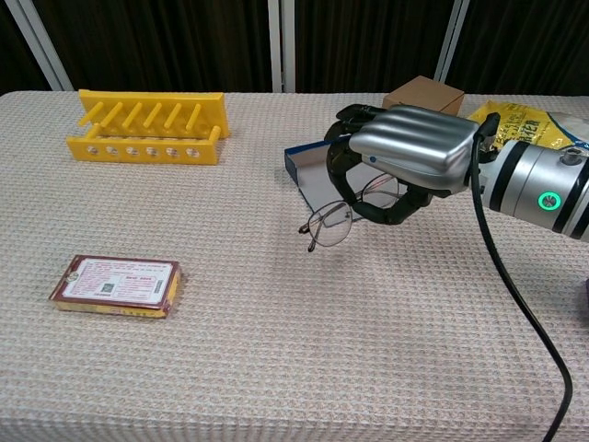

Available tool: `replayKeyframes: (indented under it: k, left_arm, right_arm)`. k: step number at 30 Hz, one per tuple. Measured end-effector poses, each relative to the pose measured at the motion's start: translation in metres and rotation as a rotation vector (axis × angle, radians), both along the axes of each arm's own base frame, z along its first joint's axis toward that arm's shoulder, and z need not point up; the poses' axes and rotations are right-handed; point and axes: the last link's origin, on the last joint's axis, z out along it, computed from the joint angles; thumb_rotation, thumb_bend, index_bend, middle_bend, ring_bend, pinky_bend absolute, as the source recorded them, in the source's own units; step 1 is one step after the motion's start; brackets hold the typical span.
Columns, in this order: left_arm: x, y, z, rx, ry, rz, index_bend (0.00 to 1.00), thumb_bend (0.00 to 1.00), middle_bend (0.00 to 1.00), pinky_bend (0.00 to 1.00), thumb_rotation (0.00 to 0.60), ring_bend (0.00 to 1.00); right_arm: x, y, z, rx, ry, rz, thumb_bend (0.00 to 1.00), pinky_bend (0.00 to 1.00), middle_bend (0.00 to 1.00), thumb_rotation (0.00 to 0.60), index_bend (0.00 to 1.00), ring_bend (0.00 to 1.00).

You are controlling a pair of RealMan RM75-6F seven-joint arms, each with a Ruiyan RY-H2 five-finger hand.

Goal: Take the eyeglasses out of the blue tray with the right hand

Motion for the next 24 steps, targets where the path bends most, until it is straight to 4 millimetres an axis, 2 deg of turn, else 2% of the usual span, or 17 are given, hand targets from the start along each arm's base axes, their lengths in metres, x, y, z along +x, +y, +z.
replayKeyframes:
  k: [5,7,9,10,13,15,17,20,24]
  left_arm:
    - [0.002,-0.001,0.0,0.002,0.003,-0.002,0.3,0.1,0.2,0.14,0.6,0.12]
    - [0.003,-0.001,0.0,0.002,0.004,-0.003,0.3,0.1,0.2,0.14,0.6,0.12]
    - [0.004,0.0,0.0,0.001,0.005,-0.005,0.3,0.1,0.2,0.14,0.6,0.12]
    - [0.004,0.0,0.0,0.0,0.005,-0.007,0.3,0.1,0.2,0.14,0.6,0.12]
    - [0.006,0.002,0.0,-0.001,0.005,-0.011,0.3,0.1,0.2,0.14,0.6,0.12]
    - [0.006,0.003,0.0,-0.002,0.006,-0.013,0.3,0.1,0.2,0.14,0.6,0.12]
    - [0.006,0.004,0.0,-0.003,0.007,-0.016,0.3,0.1,0.2,0.14,0.6,0.12]
    - [0.006,0.006,-0.001,-0.007,0.006,-0.022,0.3,0.1,0.2,0.14,0.6,0.12]
    - [0.007,0.011,-0.001,-0.017,0.015,-0.04,0.3,0.1,0.2,0.14,0.6,0.12]
  right_arm:
    - [0.007,0.013,-0.012,0.067,0.005,0.02,0.47,0.0,0.37,0.6,0.7,0.11]
    - [0.011,0.019,-0.022,0.097,0.01,0.028,0.46,0.0,0.35,0.6,0.65,0.1]
    - [0.014,0.022,-0.028,0.106,0.026,0.041,0.45,0.0,0.29,0.6,0.52,0.08]
    - [0.015,0.023,-0.031,0.104,0.036,0.047,0.42,0.0,0.24,0.6,0.38,0.06]
    - [0.016,0.024,-0.035,0.085,0.071,0.064,0.37,0.0,0.14,0.6,0.08,0.01]
    - [0.016,0.025,-0.034,0.062,0.083,0.064,0.37,0.0,0.12,0.6,0.01,0.0]
    - [0.014,0.025,-0.028,0.038,0.08,0.05,0.37,0.0,0.12,0.6,0.0,0.0]
    - [0.003,0.02,-0.009,-0.021,0.063,0.006,0.36,0.0,0.12,0.6,0.0,0.0]
    - [-0.023,0.016,0.03,-0.146,0.019,-0.092,0.36,0.0,0.12,0.6,0.0,0.0]
